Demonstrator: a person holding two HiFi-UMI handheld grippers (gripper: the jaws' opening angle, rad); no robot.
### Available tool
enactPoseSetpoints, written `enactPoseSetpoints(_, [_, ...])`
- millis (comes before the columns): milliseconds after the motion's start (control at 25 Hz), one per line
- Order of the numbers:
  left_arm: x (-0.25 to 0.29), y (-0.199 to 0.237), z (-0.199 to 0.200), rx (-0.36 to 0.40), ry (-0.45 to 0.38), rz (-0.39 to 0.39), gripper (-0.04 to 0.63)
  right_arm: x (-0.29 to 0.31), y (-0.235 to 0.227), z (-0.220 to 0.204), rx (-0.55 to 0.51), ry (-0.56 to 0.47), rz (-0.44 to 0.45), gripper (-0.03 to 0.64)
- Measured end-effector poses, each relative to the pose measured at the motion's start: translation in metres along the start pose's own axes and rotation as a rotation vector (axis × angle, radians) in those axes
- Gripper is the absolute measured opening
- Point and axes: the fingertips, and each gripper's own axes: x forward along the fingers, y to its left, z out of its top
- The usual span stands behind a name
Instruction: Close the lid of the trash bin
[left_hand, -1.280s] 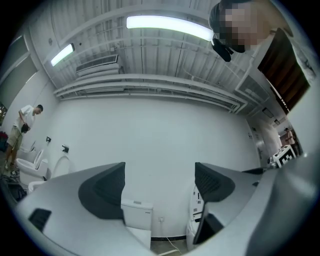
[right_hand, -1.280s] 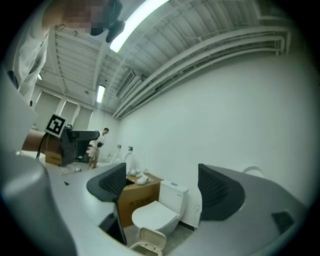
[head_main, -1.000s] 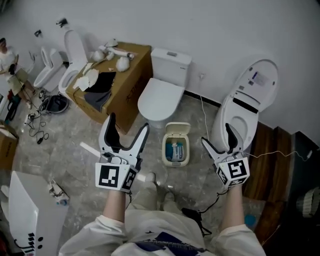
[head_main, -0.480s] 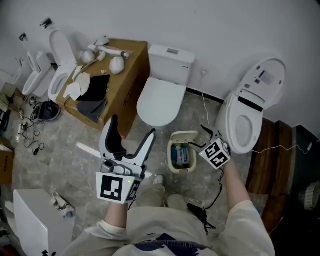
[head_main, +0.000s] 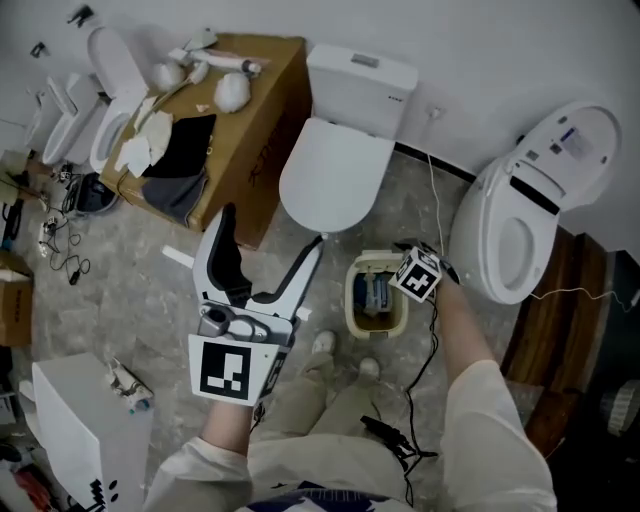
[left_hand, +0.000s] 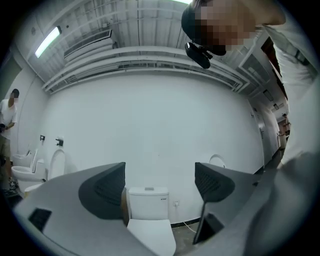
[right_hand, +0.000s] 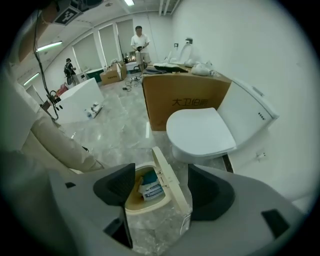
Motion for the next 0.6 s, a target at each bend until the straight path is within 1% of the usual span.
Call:
enactPoseSetpoints(160, [0.006,0.007,-0.04,0.01,0.085,0.023,0.414,0.041,-0.005,-0.011,-0.051,0.061,0.042,0.325])
enactPoseSetpoints(280, [0.008,0.009,-0.057,0.0,0.117,0.034,0.414,0.061,0.001,-0.021,-0.098,0.112,0.087,0.321])
enactPoseSetpoints(360, [0.008,0.008,-0.065,-0.011,0.14,0.038,0.414,0.068,0.002,-0.025,-0.105,0.119,0.095,0.318])
enactPoseSetpoints(480, [0.012,0.006,-0.068,-0.008,0.125,0.049,0.414,0.068,0.002,-0.025,-0.098,0.092,0.091,0.307])
enactPoseSetpoints(600, [0.014,0.003,-0.069,-0.019,0.118,0.063,0.414,0.062,0.015,-0.029,-0.093,0.079,0.116,0.304])
